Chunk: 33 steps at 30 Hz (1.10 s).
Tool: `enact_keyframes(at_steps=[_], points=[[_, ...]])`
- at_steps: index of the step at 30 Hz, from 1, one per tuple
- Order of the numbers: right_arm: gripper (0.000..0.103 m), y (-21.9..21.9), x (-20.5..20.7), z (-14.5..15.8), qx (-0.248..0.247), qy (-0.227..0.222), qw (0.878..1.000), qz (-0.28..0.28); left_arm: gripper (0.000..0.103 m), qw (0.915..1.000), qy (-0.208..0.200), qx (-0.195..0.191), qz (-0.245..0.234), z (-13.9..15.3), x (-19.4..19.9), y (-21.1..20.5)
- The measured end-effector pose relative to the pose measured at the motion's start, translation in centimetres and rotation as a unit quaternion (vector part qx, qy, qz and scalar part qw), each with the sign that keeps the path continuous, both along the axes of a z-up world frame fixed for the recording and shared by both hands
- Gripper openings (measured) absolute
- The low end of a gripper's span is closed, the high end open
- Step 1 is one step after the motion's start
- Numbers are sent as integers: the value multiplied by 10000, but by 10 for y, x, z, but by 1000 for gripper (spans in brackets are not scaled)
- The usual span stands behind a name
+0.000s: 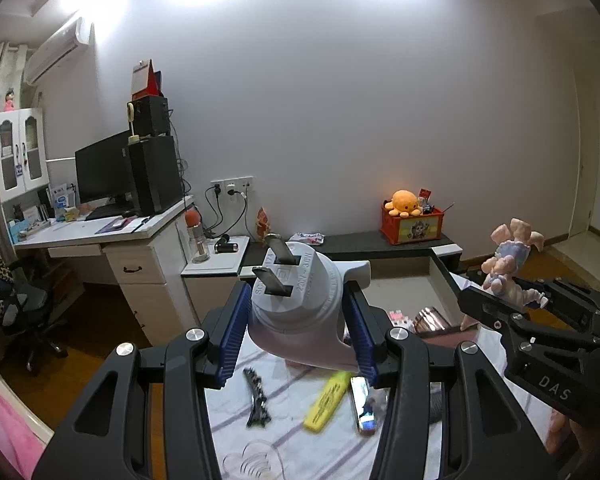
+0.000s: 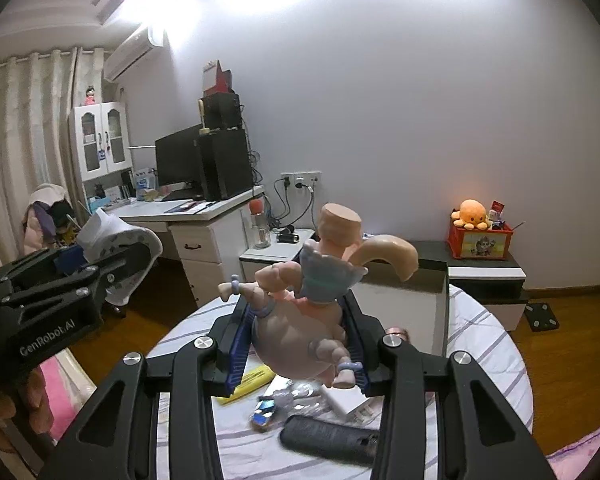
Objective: Organize rigid objects
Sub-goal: 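Lift the plug adapter and pig figure and carry both over the pink box, then lower both held items into the pink box and open both tools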
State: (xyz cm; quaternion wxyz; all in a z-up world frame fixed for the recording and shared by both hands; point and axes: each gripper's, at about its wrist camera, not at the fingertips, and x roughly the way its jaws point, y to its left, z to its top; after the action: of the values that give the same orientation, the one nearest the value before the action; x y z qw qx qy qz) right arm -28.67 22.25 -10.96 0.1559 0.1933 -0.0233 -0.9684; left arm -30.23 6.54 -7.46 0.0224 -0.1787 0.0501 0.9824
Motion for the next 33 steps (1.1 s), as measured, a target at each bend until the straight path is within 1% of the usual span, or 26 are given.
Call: enact_keyframes(at_steps=[5,10,14,17,21,25,28,33], points=[[42,12,-38,-2,102,-92,9998,-109,48,9998,-139,62,-132,-4,-49,8],[42,19,-86,-15,282,-373,9988,-151,48,9983,-428,152,-361,-15,-104,19],[42,21,-120,-30,414,-672,9968,-154,48,9955,-751,156,-553,-32,-144,32],[42,24,-143,-46,503,-982,9937,-184,48,9922,-1052,143,-652,-53,-172,40],[42,28,-167,-72,647,-1426,9873,-259,48,9872,-1454,71,-659,-85,-196,48],[42,26,-180,-91,789,-1816,9799,-259,48,9820,-1753,64,-695,-106,-212,50],[43,26,-183,-98,825,-1928,9775,-220,48,9791,-1898,6,-729,-118,-217,55],[43,28,-190,-106,854,-2124,9733,-181,49,9781,-1922,-40,-804,-121,-217,61]])
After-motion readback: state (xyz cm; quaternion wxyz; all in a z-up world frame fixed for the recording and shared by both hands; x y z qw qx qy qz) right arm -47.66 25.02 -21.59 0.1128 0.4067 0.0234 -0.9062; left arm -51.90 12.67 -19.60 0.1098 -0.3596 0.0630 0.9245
